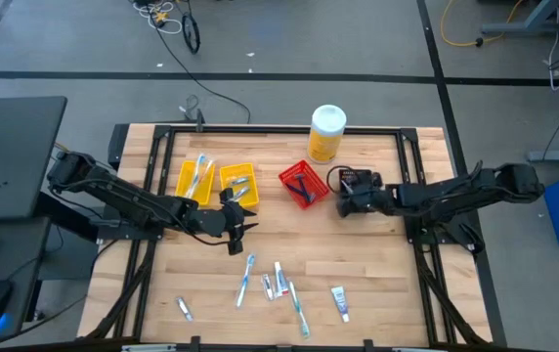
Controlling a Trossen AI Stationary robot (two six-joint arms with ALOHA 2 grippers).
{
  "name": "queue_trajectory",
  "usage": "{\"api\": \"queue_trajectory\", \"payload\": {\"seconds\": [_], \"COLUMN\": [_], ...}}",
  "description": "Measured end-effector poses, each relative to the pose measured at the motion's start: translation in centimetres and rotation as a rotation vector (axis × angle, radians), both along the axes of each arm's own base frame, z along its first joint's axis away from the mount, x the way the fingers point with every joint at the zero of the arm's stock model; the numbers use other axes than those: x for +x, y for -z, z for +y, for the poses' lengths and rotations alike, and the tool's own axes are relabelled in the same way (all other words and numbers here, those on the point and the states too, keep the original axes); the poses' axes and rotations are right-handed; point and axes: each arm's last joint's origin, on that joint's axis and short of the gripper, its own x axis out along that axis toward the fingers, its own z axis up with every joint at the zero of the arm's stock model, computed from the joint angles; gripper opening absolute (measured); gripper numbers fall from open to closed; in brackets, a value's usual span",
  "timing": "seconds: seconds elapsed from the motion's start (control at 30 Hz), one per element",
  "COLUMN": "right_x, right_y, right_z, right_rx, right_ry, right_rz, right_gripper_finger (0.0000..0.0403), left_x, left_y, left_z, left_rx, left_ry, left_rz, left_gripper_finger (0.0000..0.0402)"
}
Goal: Pick & Place Travel size toiletries
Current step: Put the blue toothbrush into the left yellow bin
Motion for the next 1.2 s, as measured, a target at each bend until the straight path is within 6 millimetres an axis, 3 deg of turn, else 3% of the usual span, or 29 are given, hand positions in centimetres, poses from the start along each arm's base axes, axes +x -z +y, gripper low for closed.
{"api": "queue_trajectory", "payload": {"seconds": [0.3,0.5,0.83,1.2], "right_x": [3.3,4.2,4.9,5.2], "right_y": [-4.3,-6.3,-6.2,-5.3], "right_z": [2.5,5.4,9.0,9.7], "right_rx": [-0.024,-0.032,-0.08,-0.05], "right_ry": [-0.394,-0.569,-0.859,-0.924], "right_rz": [-0.362,-0.415,-0.441,-0.419], "right_gripper_finger": [0.0186,0.0178,0.0194,0.0166], "left_x": [0.0,0.0,0.0,0.0], "left_y": [0.0,0.0,0.0,0.1], "left_z": [0.0,0.0,-0.2,-0.9], "left_rx": [0.0,-0.01,-0.082,-0.303], "left_ry": [0.0,-0.001,0.014,0.083], "left_rz": [0.0,-0.002,-0.011,0.001], "left_gripper_finger": [0.0137,0.0137,0.0137,0.0137]}}
